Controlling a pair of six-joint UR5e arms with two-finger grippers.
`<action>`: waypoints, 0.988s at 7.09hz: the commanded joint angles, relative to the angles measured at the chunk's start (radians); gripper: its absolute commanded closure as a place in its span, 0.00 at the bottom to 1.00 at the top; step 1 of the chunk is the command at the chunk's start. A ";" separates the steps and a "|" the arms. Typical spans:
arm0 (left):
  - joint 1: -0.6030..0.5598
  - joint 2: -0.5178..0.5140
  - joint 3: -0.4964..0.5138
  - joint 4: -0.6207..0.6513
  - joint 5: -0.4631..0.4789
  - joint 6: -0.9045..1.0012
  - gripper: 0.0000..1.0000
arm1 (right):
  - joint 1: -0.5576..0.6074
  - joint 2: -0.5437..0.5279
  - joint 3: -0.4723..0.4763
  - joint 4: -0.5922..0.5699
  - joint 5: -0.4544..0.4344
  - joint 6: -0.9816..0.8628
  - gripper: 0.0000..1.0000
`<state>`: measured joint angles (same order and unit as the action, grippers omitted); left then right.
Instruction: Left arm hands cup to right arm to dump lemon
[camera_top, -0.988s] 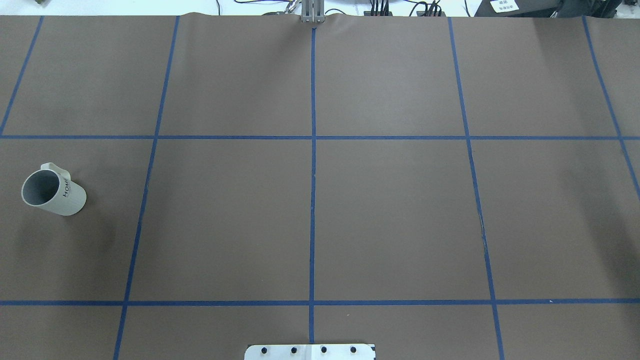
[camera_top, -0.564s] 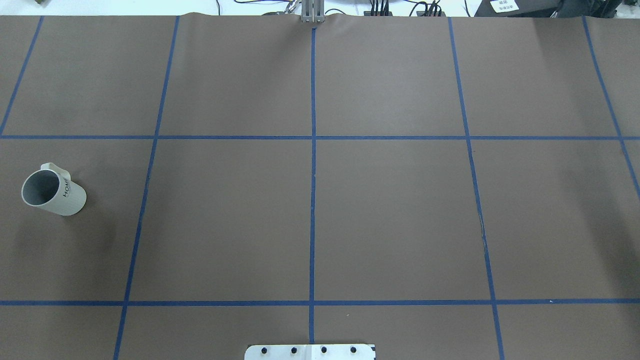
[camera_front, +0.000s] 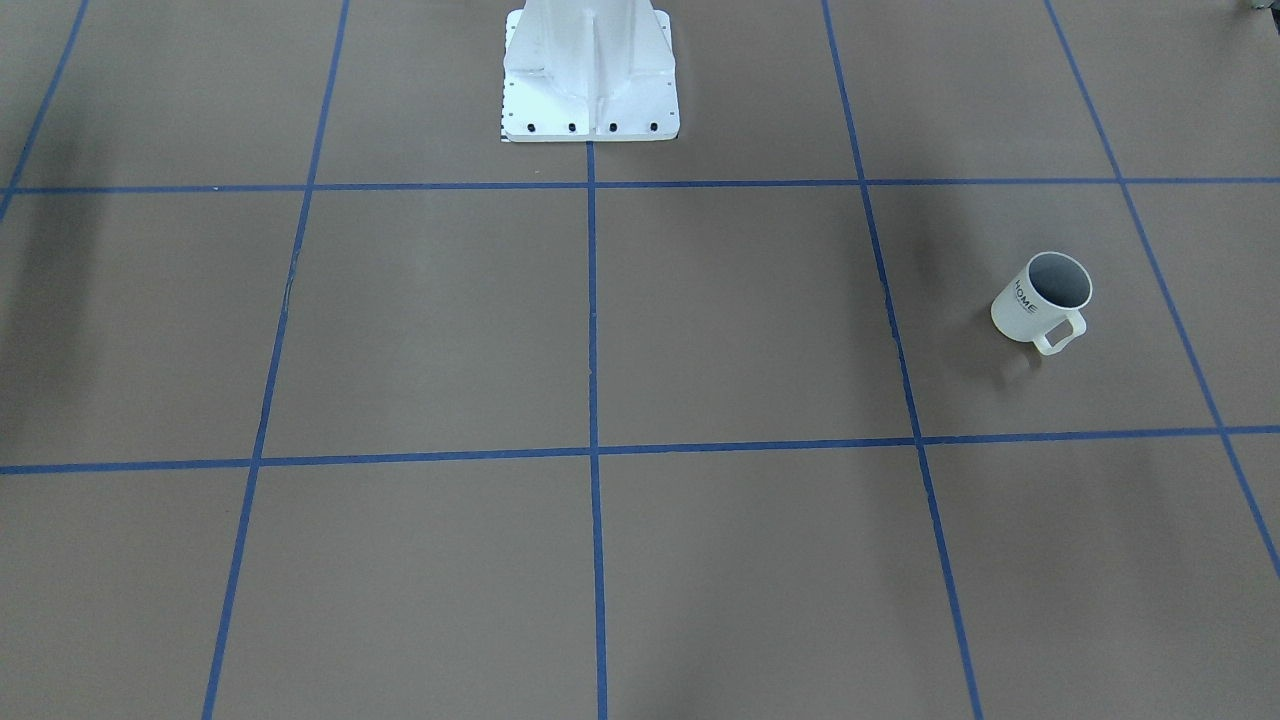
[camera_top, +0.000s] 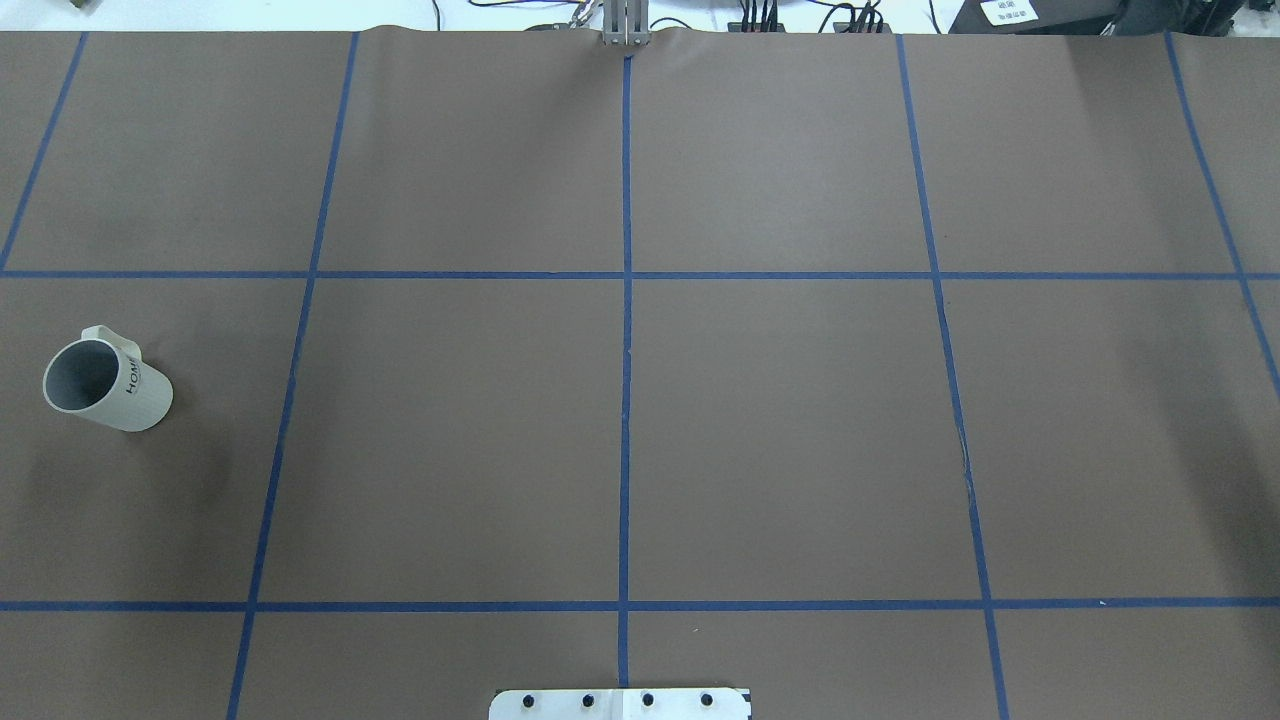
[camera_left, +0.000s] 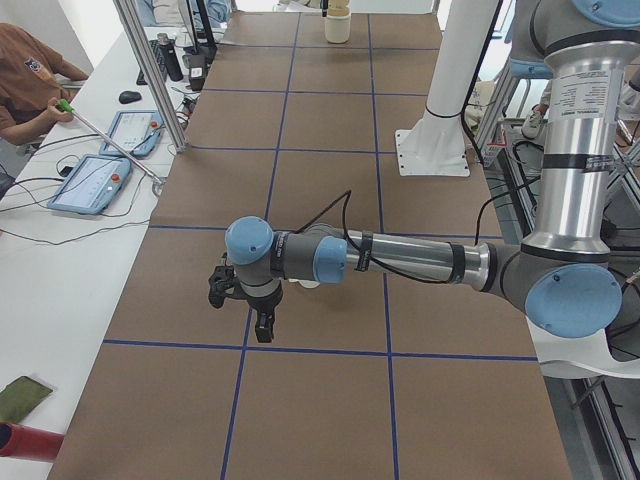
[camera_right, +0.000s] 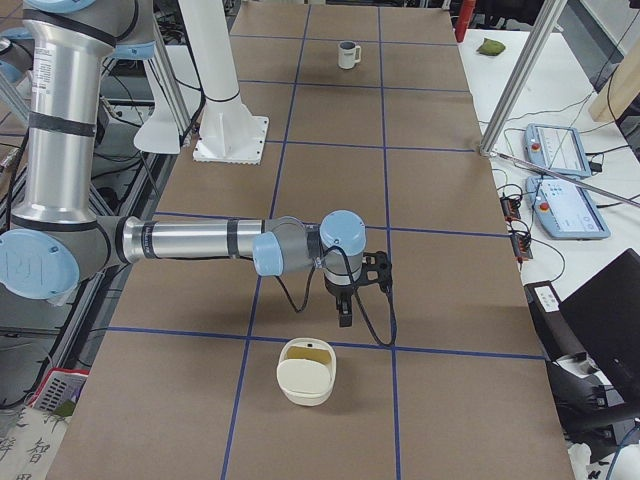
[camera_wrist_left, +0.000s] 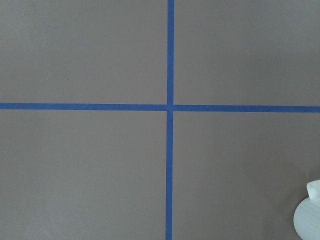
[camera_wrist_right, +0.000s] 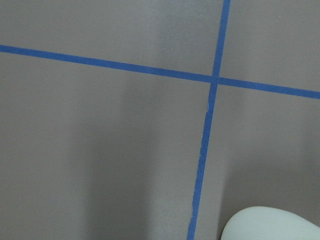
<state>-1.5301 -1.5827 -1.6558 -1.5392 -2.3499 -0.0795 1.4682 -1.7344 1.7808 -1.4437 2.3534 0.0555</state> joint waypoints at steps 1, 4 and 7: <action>-0.005 0.049 -0.041 -0.006 0.020 -0.005 0.00 | 0.000 -0.007 0.008 0.008 0.001 0.001 0.00; -0.002 0.053 -0.045 0.004 0.008 -0.006 0.00 | 0.000 -0.014 0.006 -0.004 0.000 0.003 0.00; -0.004 0.056 -0.047 0.002 0.012 -0.006 0.00 | 0.000 -0.021 0.008 -0.006 -0.023 0.003 0.00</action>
<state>-1.5334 -1.5258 -1.7015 -1.5370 -2.3384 -0.0864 1.4690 -1.7556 1.7874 -1.4488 2.3370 0.0583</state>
